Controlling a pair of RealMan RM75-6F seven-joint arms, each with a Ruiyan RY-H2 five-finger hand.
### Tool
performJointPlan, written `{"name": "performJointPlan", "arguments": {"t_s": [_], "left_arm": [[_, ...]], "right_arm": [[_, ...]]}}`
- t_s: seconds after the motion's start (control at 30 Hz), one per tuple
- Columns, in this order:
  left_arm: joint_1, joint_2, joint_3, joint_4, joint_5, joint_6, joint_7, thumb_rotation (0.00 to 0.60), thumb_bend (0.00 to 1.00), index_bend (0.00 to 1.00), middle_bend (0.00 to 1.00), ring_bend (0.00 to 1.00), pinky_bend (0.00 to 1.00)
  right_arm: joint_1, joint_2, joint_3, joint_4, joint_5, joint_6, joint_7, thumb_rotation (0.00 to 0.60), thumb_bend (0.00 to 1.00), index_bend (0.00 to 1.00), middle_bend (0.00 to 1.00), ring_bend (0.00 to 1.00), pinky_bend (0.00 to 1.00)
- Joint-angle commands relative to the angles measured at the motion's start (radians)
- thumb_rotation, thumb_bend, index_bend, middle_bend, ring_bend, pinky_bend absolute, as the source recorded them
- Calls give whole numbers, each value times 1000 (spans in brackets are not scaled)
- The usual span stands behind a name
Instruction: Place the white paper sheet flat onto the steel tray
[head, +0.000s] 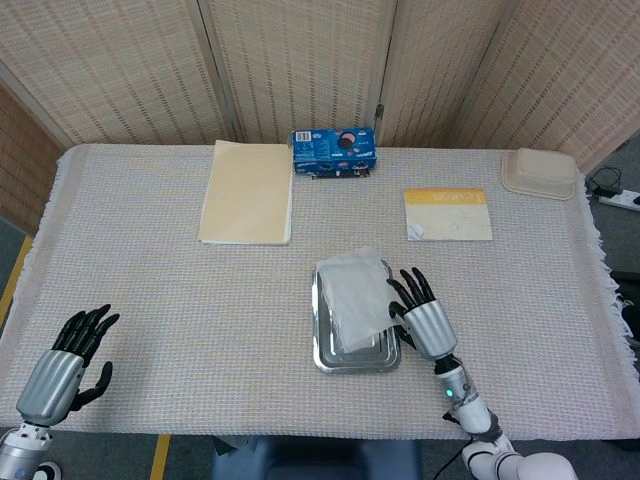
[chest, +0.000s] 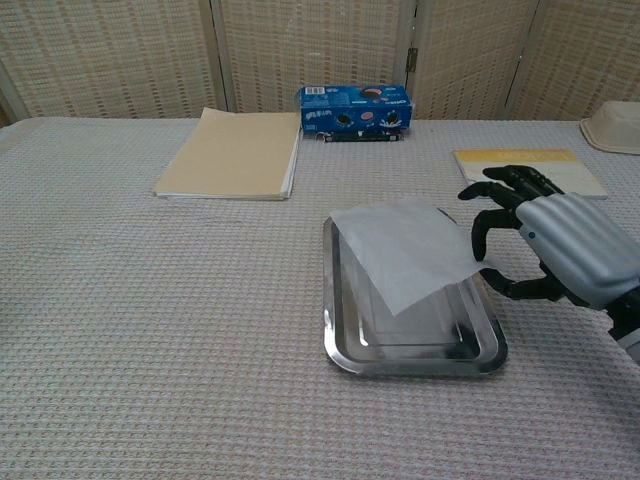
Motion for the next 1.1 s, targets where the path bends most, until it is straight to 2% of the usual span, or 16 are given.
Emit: {"name": "performJointPlan", "arguments": {"t_s": [0.03, 0.2, 0.33, 0.43, 0.7, 0.9, 1.1], "left_arm": [[0, 3, 2, -2, 6, 5, -5, 600, 652, 0, 0, 0, 0], [4, 6, 6, -7, 13, 13, -3, 600, 652, 0, 0, 0, 0], [4, 5, 7, -9, 16, 13, 0, 600, 652, 0, 0, 0, 0], [5, 7, 7, -13, 10, 9, 3, 600, 652, 0, 0, 0, 0], [6, 12, 9, -21, 16, 14, 3, 600, 652, 0, 0, 0, 0], [8, 13, 10, -22, 23, 21, -1, 600, 652, 0, 0, 0, 0], [7, 12, 9, -20, 21, 19, -1, 600, 651, 0, 0, 0, 0]], "right_arm": [[-17, -3, -22, -61, 1, -33, -53, 600, 556, 769, 213, 60, 0], [-23, 19, -42, -143, -15, -28, -99, 600, 556, 744, 201, 62, 0], [-30, 43, -50, -215, -11, -51, -142, 600, 556, 593, 157, 62, 0], [-38, 61, -45, -264, -1, -62, -229, 600, 556, 509, 118, 63, 0], [-45, 131, -56, -426, 7, -115, -379, 600, 556, 281, 6, 0, 0], [-47, 205, -66, -582, 32, -188, -441, 600, 555, 126, 0, 0, 0], [-32, 295, -56, -766, 96, -303, -507, 600, 555, 40, 0, 0, 0]]}}
